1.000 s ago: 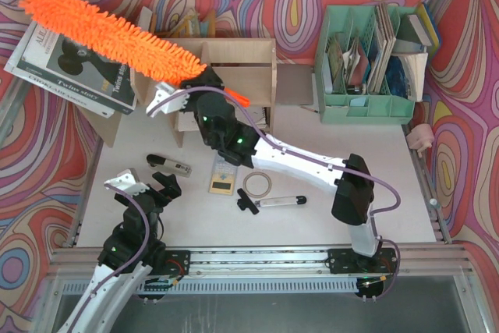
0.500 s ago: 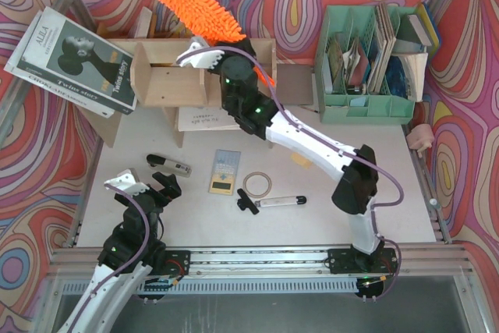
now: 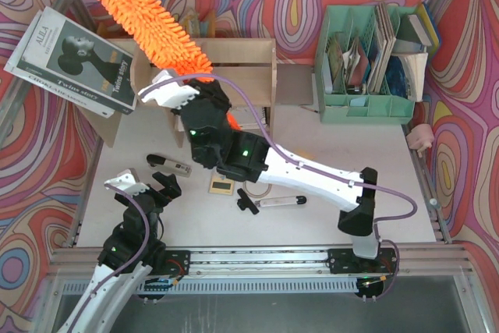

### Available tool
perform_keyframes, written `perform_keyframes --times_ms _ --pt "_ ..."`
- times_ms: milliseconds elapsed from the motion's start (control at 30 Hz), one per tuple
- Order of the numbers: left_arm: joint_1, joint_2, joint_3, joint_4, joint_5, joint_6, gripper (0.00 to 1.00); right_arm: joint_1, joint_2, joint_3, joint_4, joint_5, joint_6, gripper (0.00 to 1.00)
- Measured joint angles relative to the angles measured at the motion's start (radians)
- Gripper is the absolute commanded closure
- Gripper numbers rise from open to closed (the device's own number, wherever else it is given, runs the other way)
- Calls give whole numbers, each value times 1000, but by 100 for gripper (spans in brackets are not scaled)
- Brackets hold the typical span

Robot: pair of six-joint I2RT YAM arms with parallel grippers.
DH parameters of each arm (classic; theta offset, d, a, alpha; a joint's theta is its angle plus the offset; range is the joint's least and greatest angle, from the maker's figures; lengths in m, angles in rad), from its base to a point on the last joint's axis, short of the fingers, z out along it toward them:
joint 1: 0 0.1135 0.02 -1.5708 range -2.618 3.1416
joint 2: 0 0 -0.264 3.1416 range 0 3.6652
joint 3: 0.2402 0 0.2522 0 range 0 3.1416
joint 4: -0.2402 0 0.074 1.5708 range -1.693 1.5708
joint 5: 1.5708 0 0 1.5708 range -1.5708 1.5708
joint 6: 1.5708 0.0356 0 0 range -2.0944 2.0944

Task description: Dust the bookshelf with a duster

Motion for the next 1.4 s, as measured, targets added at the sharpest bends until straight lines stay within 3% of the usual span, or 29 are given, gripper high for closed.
perform_keyframes --times_ms 133,333,667,967,1167,1400 --pt "-1 0 0 0 0 0 2 73 63 169 -161 98 156 100" --pt "-1 0 0 0 0 1 2 180 83 198 -372 147 347 100" --pt "-2 0 0 3 0 3 2 166 38 35 -547 -61 703 100" --pt "-2 0 0 10 3 4 2 118 40 351 -787 -258 1135 100" --pt "-2 0 0 10 4 3 2 47 28 349 -883 -397 1364 100" --pt "-1 0 0 14 4 3 2 48 82 378 -970 -536 1460 100"
